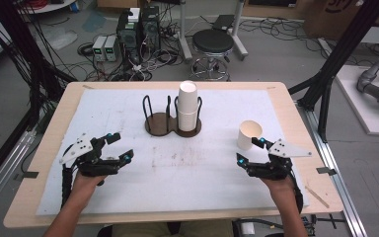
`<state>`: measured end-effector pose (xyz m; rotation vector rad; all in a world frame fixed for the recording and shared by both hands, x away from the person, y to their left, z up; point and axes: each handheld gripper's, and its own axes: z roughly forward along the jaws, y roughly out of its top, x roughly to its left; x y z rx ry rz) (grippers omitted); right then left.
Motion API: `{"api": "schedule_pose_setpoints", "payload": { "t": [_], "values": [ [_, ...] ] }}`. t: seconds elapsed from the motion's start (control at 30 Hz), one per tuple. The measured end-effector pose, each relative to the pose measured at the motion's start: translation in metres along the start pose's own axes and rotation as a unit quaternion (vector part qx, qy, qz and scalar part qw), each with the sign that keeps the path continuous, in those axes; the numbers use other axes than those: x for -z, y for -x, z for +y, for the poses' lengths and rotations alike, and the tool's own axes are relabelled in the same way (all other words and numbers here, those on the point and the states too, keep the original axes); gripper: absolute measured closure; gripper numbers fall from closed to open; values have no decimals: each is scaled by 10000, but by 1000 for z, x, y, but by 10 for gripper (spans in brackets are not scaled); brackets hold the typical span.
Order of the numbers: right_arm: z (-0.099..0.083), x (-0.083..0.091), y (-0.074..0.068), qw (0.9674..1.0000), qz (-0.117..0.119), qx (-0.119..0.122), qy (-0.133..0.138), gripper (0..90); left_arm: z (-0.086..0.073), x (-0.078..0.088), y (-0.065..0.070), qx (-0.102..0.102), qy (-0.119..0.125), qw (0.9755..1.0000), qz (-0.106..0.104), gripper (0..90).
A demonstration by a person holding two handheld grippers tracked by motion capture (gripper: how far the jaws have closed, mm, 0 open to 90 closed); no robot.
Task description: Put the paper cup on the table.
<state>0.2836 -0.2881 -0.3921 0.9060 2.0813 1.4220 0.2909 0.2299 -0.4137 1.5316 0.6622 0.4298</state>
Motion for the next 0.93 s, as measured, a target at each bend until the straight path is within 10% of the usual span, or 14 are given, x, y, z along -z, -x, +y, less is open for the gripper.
{"api": "schedule_pose_setpoints", "payload": {
  "t": [0.93],
  "values": [
    [-2, 2, 3, 10000, -65, 22, -13, 201, -2, -3, 0, 21, -41, 10000, -13, 163]
  ]
}}
